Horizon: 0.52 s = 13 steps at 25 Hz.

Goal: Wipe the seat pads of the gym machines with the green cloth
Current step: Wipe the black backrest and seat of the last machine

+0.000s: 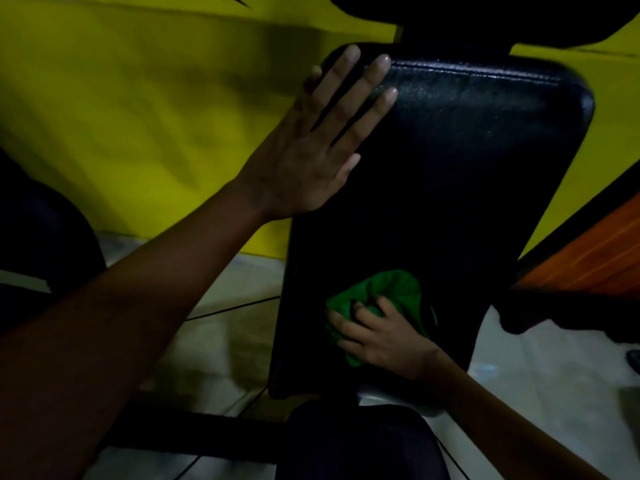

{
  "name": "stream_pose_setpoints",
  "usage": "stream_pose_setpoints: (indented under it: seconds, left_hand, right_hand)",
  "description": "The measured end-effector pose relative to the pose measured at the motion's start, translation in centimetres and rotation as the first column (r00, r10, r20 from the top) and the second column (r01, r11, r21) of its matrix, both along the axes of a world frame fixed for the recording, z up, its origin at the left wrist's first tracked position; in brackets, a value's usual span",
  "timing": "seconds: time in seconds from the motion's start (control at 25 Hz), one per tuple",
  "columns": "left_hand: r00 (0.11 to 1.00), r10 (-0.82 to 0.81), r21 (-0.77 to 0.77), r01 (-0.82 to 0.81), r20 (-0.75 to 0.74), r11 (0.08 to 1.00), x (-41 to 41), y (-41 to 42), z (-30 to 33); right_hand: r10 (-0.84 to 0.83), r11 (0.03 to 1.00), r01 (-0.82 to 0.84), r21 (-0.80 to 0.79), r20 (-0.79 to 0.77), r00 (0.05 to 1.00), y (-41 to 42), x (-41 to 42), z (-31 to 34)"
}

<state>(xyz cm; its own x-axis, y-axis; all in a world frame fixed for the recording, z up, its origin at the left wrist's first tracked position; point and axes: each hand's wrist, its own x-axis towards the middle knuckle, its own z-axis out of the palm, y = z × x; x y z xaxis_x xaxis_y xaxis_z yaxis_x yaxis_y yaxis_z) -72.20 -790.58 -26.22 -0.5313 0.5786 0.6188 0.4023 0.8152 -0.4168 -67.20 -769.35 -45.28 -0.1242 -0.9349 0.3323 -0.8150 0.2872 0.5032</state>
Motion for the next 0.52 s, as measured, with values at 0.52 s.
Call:
stream_pose_setpoints:
  seconds: [0.52]
  left_hand:
    - [0.995,-0.087,-0.28,0.071,-0.044,0.957,1.4,0.6,-2.8]
  right_hand:
    - [-0.122,0.989,0.121,0.087,0.009,0.992,7.4,1.0,-1.0]
